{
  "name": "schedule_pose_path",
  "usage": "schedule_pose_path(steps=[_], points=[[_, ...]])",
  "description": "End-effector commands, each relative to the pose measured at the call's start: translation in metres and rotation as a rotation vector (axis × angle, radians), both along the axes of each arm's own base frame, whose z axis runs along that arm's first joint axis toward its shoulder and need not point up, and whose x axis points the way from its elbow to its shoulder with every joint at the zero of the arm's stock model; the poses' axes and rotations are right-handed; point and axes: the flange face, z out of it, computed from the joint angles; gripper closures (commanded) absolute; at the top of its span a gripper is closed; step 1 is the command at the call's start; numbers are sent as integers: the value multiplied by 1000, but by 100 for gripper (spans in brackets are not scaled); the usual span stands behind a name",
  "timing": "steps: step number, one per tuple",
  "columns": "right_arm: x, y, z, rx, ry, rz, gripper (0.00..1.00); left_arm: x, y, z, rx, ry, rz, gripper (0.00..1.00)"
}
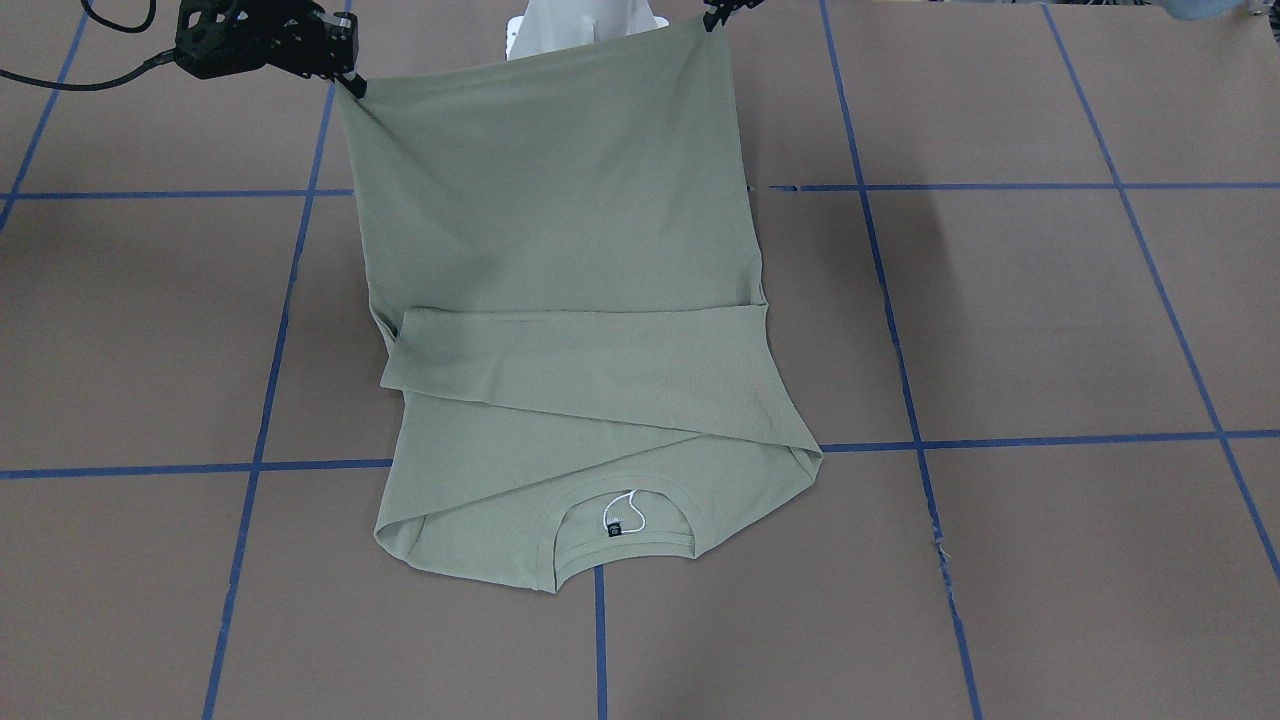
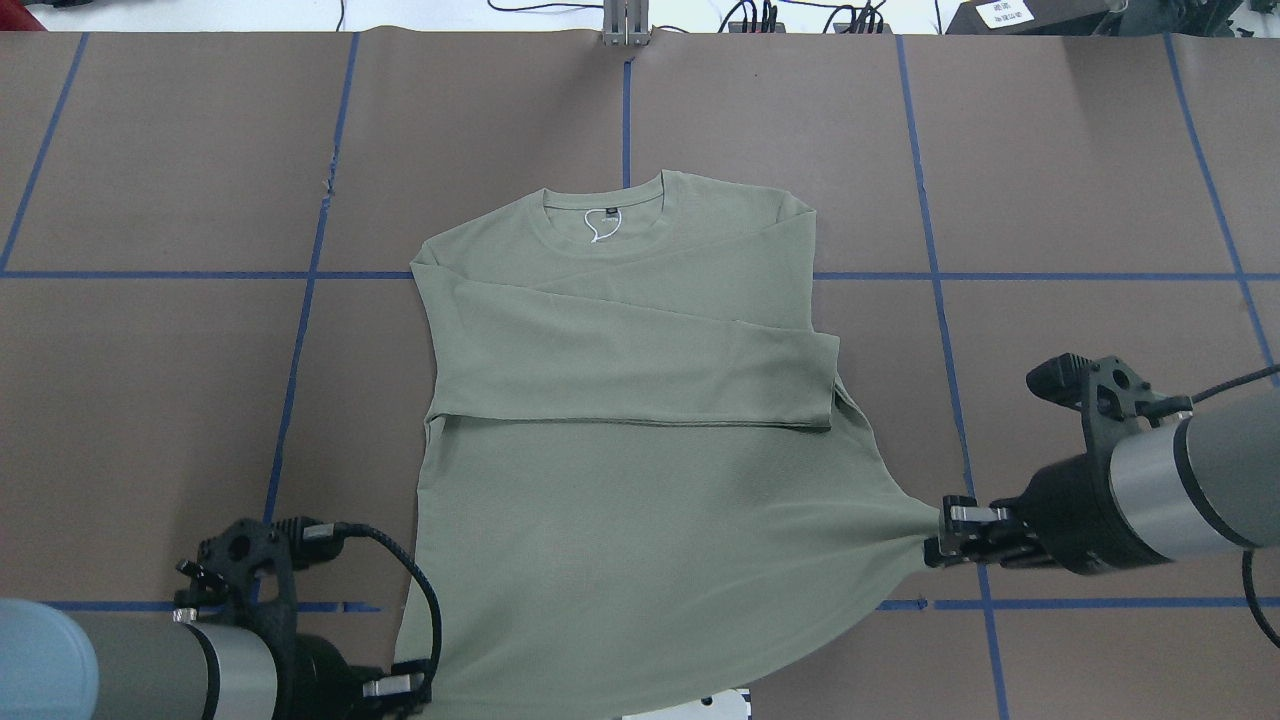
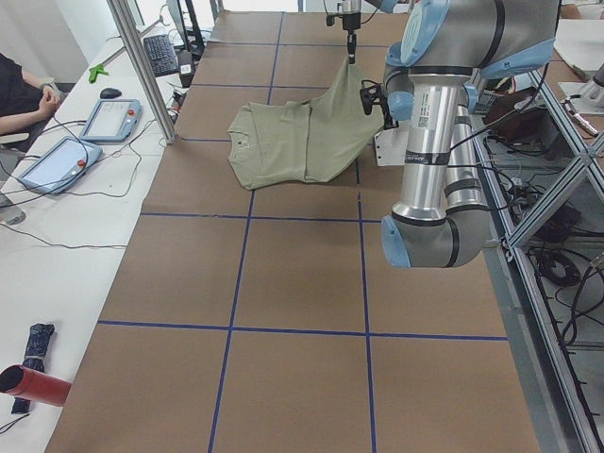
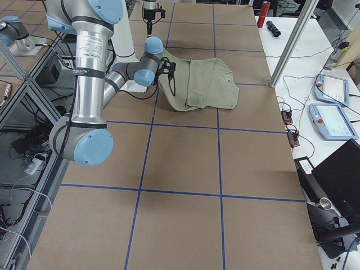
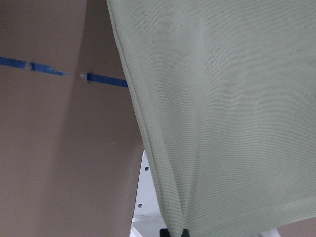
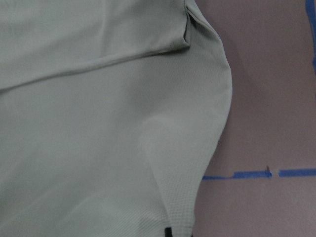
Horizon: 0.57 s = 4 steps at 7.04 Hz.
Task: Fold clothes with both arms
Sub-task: 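Lift the hem with both grippers and fold it toward the collar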
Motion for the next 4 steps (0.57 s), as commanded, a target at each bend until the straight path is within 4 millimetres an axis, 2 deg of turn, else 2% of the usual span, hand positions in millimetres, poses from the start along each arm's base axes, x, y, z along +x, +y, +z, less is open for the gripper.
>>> schedule_pose_path(steps=[1,2,3,4], points=[[-24,-84,-28,37,-46,124,100,-34,-89,8,90,-40,-117,100],[-28,-124,-37,44,-47,179,100,-35,-134,11,122,-69,-168,100],[-30,-158,-47,91,-44,216,100,-19,-169,14,120,-105,-207,100],[-40,-201,-48,139,-10,241,100,-2,-201,9,111,-124,-242,100]])
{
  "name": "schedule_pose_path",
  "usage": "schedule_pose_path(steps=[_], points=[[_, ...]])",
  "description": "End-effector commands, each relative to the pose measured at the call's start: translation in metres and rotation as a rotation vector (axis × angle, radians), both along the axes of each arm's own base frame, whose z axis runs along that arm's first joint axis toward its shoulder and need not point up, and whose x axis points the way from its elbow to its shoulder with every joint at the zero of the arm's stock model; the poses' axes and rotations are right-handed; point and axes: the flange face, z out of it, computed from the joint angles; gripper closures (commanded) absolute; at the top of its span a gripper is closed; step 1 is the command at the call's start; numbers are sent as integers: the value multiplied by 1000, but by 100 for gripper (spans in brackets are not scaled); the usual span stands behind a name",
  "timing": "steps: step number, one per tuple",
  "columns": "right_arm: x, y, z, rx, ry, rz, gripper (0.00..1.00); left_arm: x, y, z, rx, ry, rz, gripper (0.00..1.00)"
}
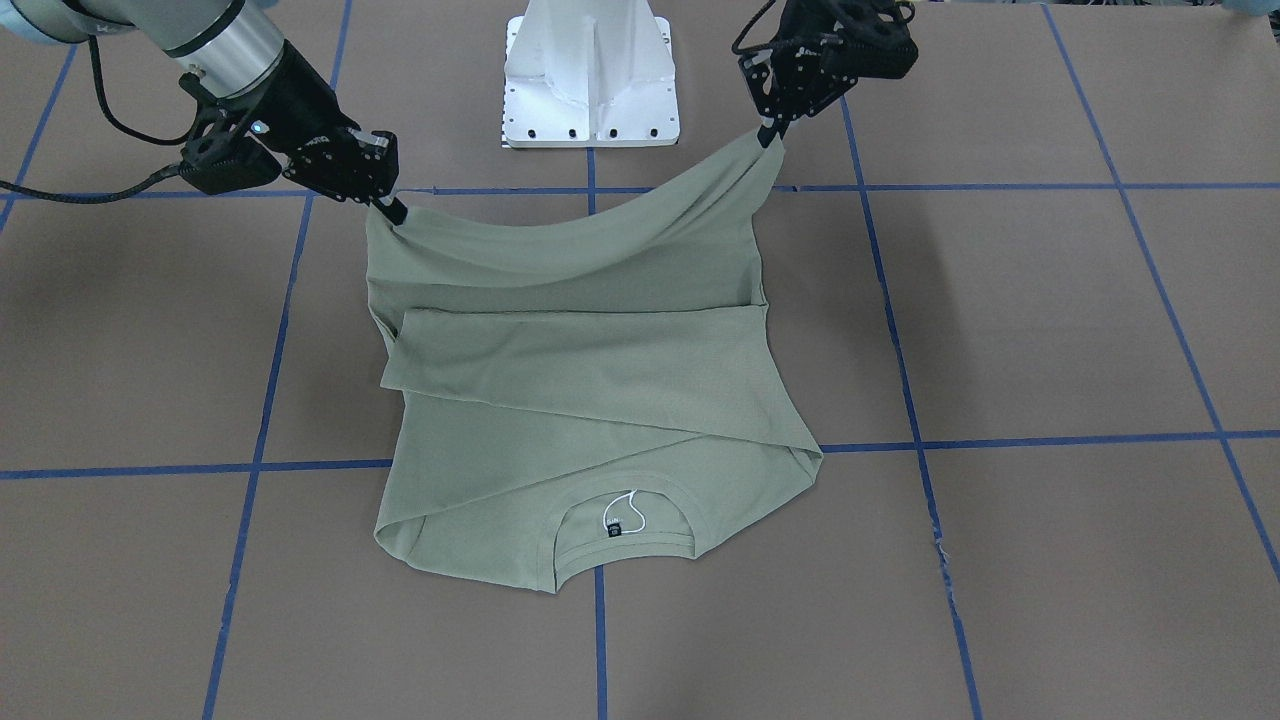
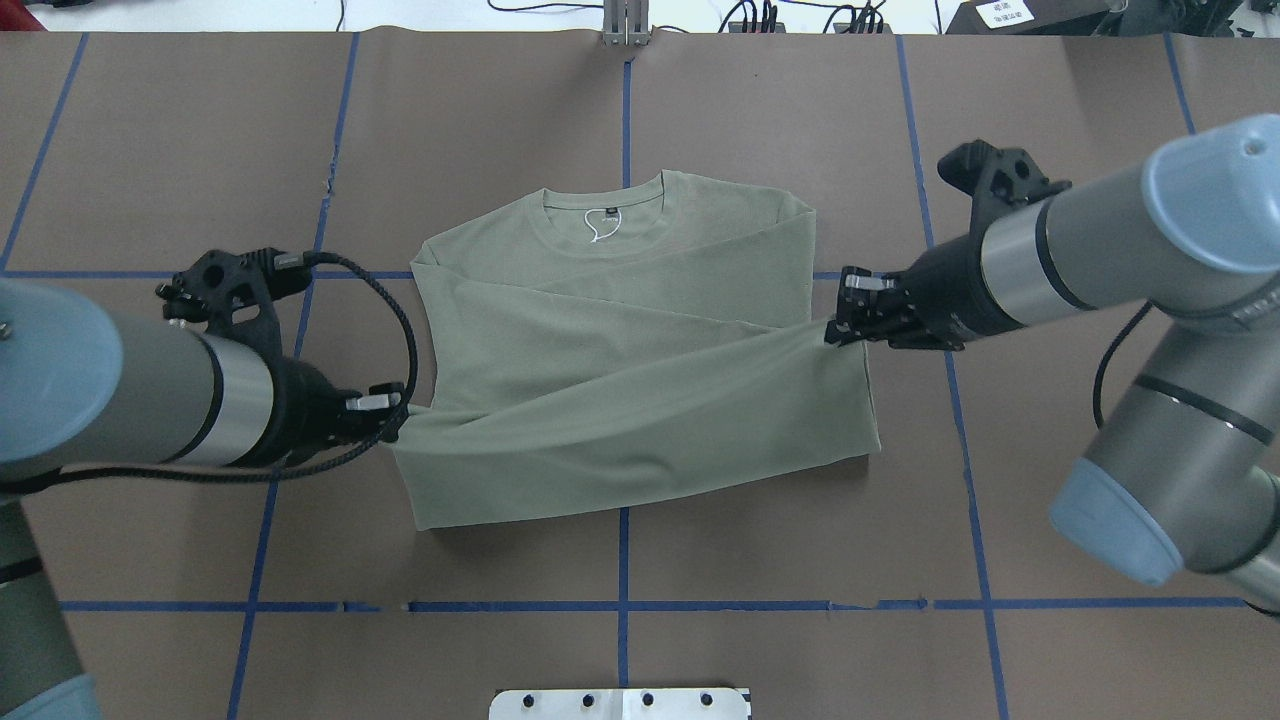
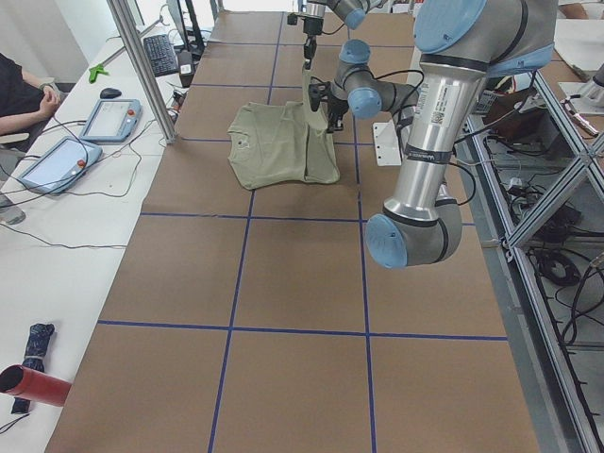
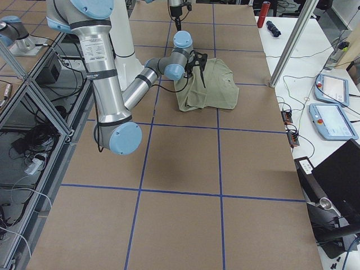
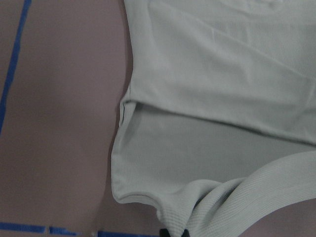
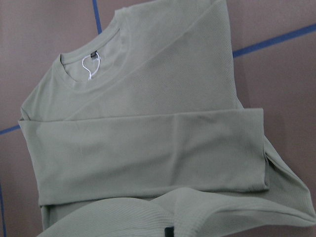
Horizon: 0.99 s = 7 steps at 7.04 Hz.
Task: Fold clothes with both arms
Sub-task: 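Lift the hem with both grippers and fold it toward the collar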
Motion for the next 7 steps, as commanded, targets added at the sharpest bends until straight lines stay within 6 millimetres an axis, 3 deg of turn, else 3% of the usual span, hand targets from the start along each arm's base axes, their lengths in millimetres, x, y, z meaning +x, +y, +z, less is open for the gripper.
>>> schedule_pose_path(steps=[1,3,5,6,7], points=[[-20,-83,6,84,81,34,100,25,-66,7,-25,-58,-73,100],[-45,-128,17,79,149,81,100,10,-108,14,-33,-86,-138,100],[-44,-150,43,42,200,117,100,30,-148,53,-2,-137,-124,100],[-46,-159,47,35,215,129,100,49,-165,78,6,-124,-126,100],[-54,-173,43,25,222,134,100,53,-179,93,4,-128,-137,100]])
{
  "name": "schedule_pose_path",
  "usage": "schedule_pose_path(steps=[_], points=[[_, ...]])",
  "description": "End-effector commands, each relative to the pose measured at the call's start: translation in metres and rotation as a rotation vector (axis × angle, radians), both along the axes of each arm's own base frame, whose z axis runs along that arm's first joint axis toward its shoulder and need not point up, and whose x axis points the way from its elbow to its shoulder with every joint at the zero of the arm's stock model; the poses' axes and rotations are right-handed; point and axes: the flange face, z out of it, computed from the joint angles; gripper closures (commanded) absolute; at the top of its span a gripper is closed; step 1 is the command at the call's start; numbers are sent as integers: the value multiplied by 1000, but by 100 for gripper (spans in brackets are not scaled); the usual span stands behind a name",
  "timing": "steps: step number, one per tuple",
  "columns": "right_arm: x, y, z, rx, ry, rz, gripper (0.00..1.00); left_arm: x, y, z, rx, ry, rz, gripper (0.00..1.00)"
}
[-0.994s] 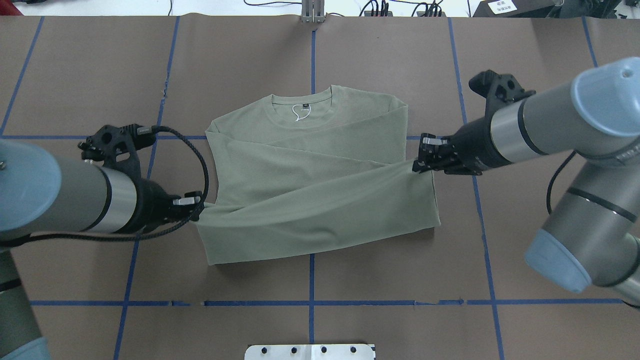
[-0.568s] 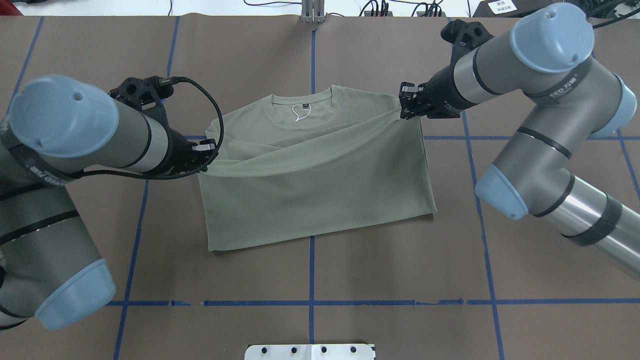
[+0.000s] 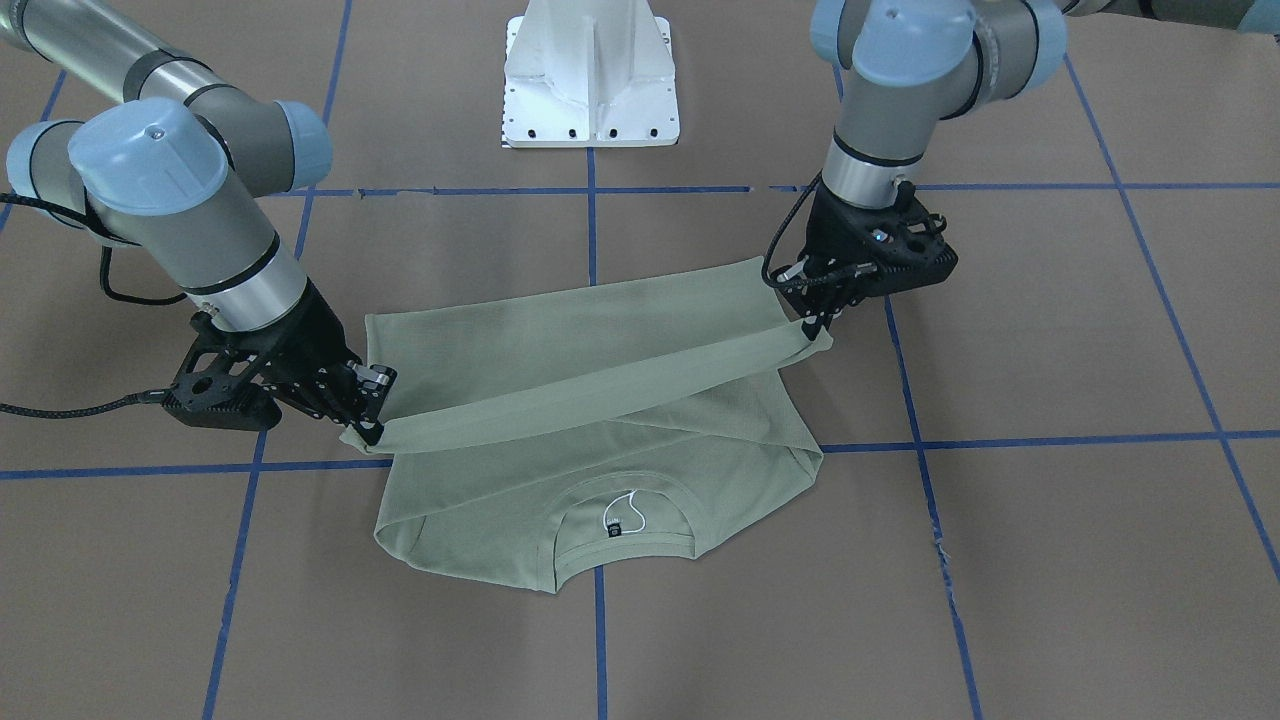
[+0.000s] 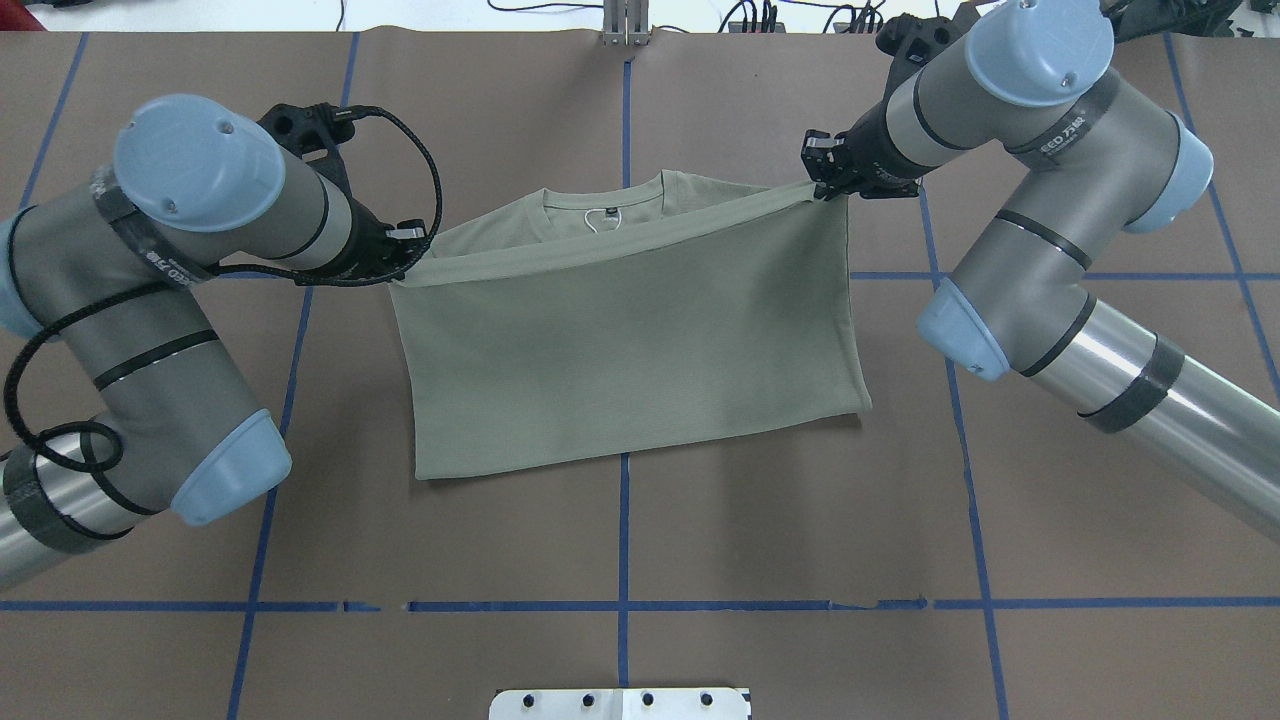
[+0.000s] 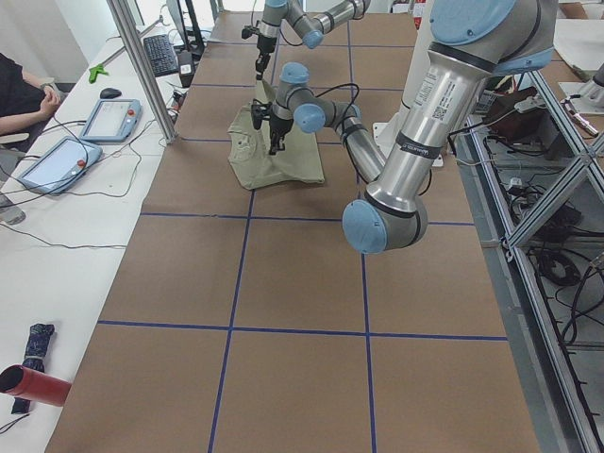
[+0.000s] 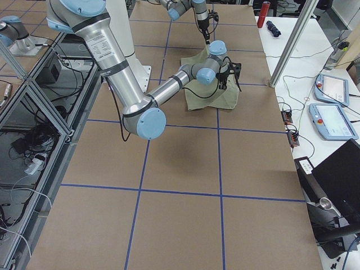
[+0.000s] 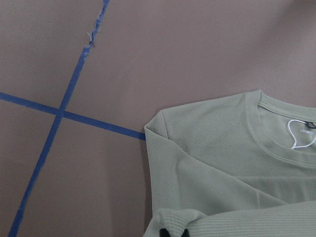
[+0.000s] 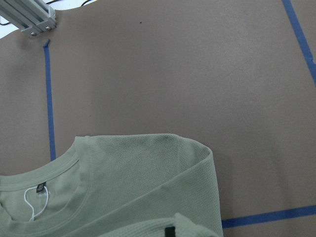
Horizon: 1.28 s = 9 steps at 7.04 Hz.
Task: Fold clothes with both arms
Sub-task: 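Lift the hem with both grippers and fold it toward the collar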
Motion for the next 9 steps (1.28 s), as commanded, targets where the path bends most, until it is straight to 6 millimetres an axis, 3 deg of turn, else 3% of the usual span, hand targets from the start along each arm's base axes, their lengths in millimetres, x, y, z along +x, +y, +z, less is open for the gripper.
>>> schedule_pose_path(steps=[1,3,5,6,9], points=[[-13,-23,1,-20,22,13,100,1,-35,27,6,2,-37,100],[-32,-46,-14,-28,30,16,100,21,-68,17,-6,-6,-56,100],[-49,-65,-14,-42,61,27,100,31,-90,40,-10,-9,-72,100],[-52,-69,-17,-45,63,27,100,34,-97,54,-15,-17,-76,100],[-56,-75,-14,-26,45,31,100,39,-99,52,-11,-19,-71,99]])
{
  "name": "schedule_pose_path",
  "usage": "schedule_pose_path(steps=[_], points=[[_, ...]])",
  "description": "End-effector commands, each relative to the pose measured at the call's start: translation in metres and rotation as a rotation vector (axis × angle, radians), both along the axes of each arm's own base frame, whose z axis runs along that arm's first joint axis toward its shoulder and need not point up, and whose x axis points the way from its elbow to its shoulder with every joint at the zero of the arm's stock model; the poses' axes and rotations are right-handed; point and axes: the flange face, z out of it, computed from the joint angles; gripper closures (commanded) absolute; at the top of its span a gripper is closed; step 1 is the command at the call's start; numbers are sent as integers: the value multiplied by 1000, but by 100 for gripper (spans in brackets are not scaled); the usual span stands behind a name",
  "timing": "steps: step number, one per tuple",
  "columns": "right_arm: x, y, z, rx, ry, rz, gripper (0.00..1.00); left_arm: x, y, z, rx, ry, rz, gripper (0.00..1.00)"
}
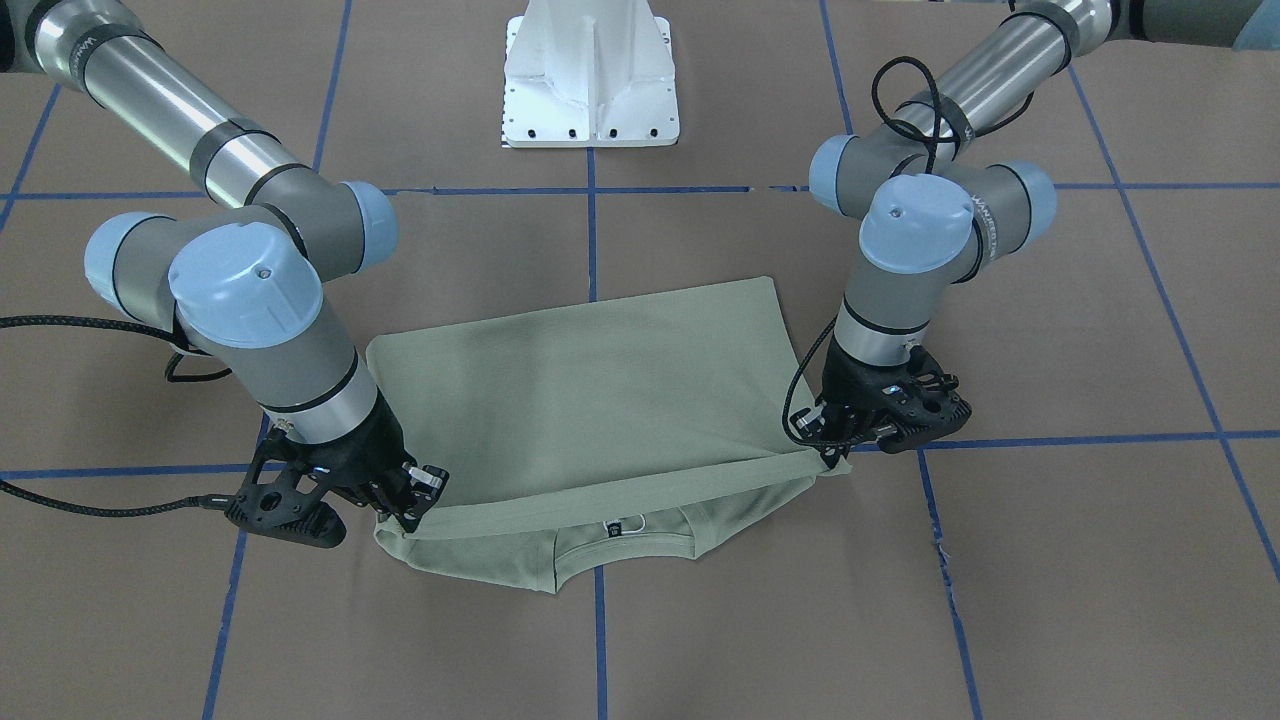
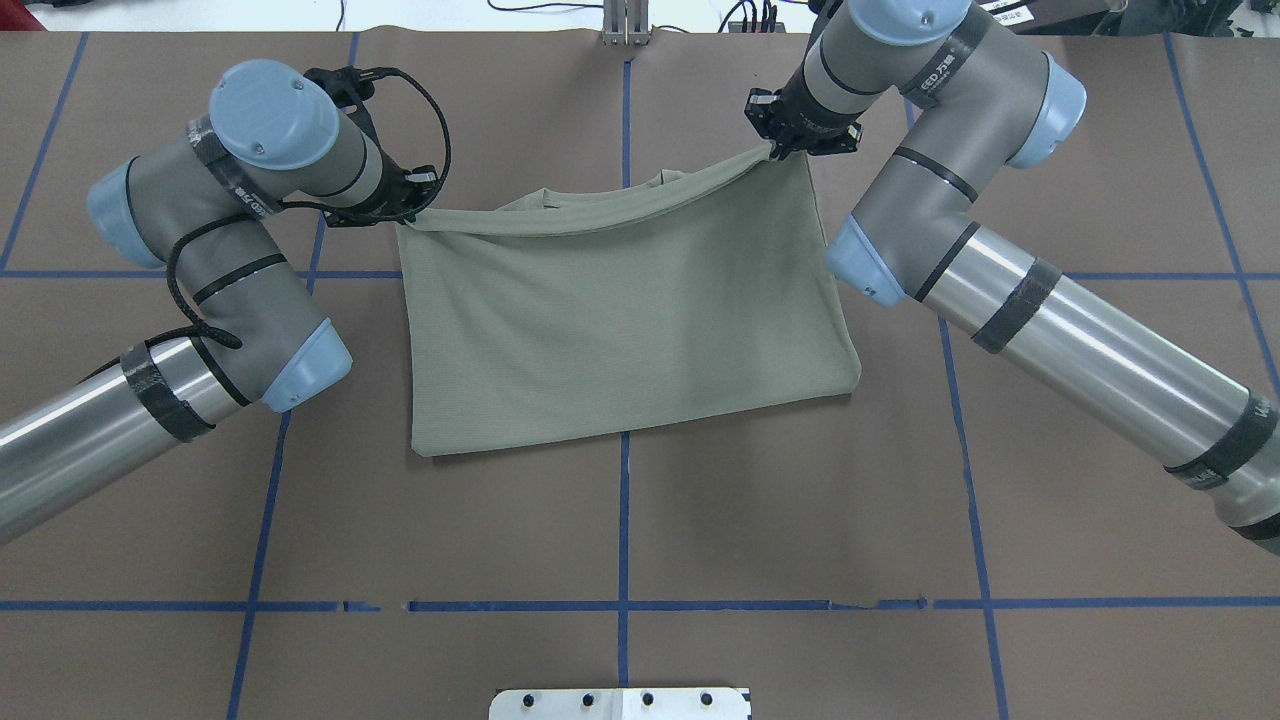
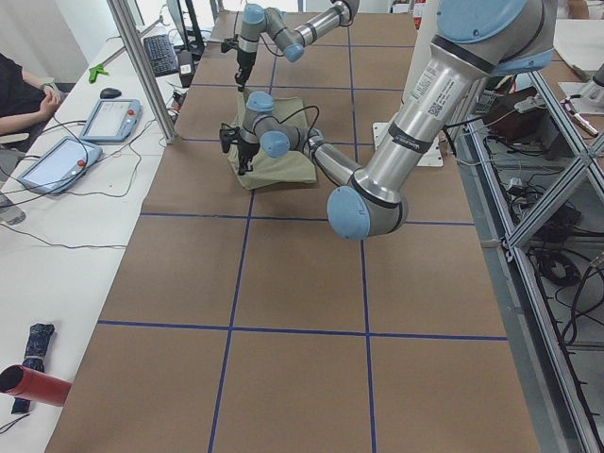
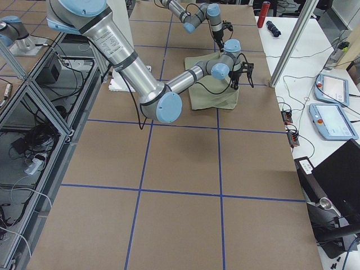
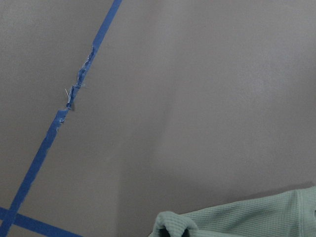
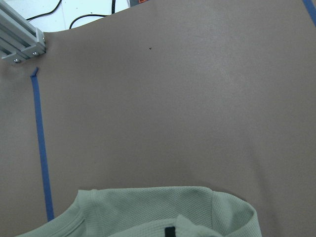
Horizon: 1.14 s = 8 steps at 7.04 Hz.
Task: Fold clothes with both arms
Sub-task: 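Release the hem and raise both grippers above the folded shirt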
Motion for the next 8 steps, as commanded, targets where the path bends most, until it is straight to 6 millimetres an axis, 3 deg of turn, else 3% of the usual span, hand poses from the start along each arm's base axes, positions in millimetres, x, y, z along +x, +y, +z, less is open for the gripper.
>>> schedule_pose_path(steps=[1,2,3,5,6,7,8], points=[[-5,-6,8,24,-30,5,82,3,-2,-7,11,3,6,40],[-7,-6,11,22,-26,1,1,5,-1,-8,12,2,7,17],[-6,-7,15,16,-23,5,0,4,-1,-11,15,5,6,1],[-3,-3,6,19,-45,0,0,0,1,-21,28,17,6,1],[0,17,14,27,-56,-18,0,-7,7,-33,43,34,6,1],[6,65,36,35,-69,-56,0,-14,14,-46,51,46,7,1],[28,114,63,37,-71,-82,0,-21,21,-60,52,48,6,1]])
